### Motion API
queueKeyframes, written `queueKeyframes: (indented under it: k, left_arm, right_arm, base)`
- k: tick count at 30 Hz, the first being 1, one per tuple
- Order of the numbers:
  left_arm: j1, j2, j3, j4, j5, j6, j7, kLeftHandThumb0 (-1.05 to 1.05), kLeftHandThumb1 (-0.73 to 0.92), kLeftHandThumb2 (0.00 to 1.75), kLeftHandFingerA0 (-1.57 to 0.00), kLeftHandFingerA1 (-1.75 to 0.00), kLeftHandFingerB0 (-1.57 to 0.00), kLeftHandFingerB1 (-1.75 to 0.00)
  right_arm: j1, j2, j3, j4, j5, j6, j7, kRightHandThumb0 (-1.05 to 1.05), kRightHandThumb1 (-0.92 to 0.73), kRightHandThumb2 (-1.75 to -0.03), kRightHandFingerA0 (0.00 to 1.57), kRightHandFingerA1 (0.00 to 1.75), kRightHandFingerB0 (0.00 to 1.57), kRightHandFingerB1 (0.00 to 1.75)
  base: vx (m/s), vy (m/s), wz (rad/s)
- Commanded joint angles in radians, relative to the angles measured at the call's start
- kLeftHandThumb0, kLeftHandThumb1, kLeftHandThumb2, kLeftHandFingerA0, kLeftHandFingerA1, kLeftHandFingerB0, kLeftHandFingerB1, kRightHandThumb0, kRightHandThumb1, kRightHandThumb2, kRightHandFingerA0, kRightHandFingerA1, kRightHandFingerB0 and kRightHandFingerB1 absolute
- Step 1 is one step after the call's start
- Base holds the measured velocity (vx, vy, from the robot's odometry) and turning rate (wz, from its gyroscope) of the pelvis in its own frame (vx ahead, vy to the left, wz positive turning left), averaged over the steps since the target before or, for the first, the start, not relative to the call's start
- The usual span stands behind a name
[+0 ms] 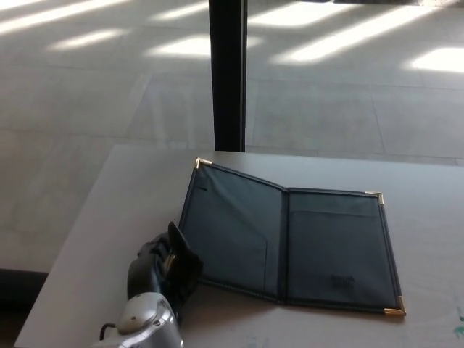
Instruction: The robot uses its left hand to push the cover of the diary kept in the middle of the desk to close it
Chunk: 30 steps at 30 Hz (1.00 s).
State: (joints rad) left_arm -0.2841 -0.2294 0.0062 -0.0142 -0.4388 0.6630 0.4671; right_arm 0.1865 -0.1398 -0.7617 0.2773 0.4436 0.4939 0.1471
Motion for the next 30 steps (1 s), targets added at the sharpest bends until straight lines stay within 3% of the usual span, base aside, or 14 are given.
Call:
queueKeyframes:
  k: [1,6,10,13,18,22,29,30]
  left_arm:
    - [-0.205,-0.412,-0.095,0.033,-0.097,-0.026,0.044,-0.91,0.92,0.92,-0.17,-0.48,-0.12,-0.41]
    - [-0.309,-0.418,-0.141,0.033,-0.08,-0.017,-0.004,-0.86,0.92,0.96,-0.2,-0.36,-0.14,-0.34]
    - [-0.371,-0.416,-0.18,0.034,-0.071,-0.028,-0.041,-0.93,0.92,0.9,-0.19,-0.41,-0.17,-0.41]
    - [-0.408,-0.388,-0.31,-0.019,-0.021,-0.031,-0.086,-0.97,0.92,0.96,-0.3,-0.48,-0.23,-0.44]
    - [-0.321,-0.383,-0.461,-0.12,-0.047,-0.034,-0.111,-1.0,0.92,0.89,-0.3,-0.48,-0.22,-0.43]
    - [-0.192,-0.307,-0.65,-0.165,-0.061,-0.071,-0.185,-1.01,0.92,0.89,-0.3,-0.44,-0.17,-0.41]
    - [-0.094,-0.228,-0.775,-0.156,-0.08,-0.016,-0.192,-1.03,0.92,0.87,-0.29,-0.46,-0.19,-0.41]
    - [-0.071,-0.217,-0.786,-0.142,-0.079,-0.025,-0.195,-1.02,0.92,0.85,-0.29,-0.46,-0.19,-0.42]
  right_arm:
    - [0.007,-0.069,-0.033,-0.062,0.026,-0.031,-0.015,-0.7,-0.92,-0.71,0.37,0.64,0.4,0.47]
    - [0.03,-0.059,-0.038,-0.086,0.033,-0.017,-0.016,-0.73,-0.92,-0.69,0.39,0.66,0.42,0.49]
    - [0.04,-0.063,-0.037,-0.076,0.029,-0.018,-0.009,-0.72,-0.92,-0.7,0.38,0.68,0.41,0.48]
    - [0.036,-0.072,-0.042,-0.061,0.032,-0.023,-0.001,-0.73,-0.92,-0.69,0.4,0.7,0.43,0.51]
    - [0.035,-0.078,-0.039,-0.075,0.027,-0.009,-0.012,-0.73,-0.92,-0.68,0.41,0.68,0.43,0.49]
    - [0.028,-0.092,-0.022,-0.047,0.018,-0.027,0.02,-0.73,-0.92,-0.7,0.35,0.68,0.38,0.5]
    - [0.034,-0.093,-0.016,-0.06,0.015,-0.014,0.012,-0.73,-0.92,-0.7,0.36,0.69,0.39,0.49]
    - [0.036,-0.095,-0.011,-0.054,0.012,-0.02,0.019,-0.7,-0.79,-1.17,0.39,0.69,0.35,0.58]
  base:
    - [0.0,0.0,0.0]
    - [0.0,0.0,0.0]
    - [0.0,0.0,-0.02]
    - [0.0,0.0,0.0]
    - [0.0,0.0,0.0]
    - [0.0,0.0,0.0]
    - [0.0,0.0,0.0]
    - [0.0,0.0,0.0]
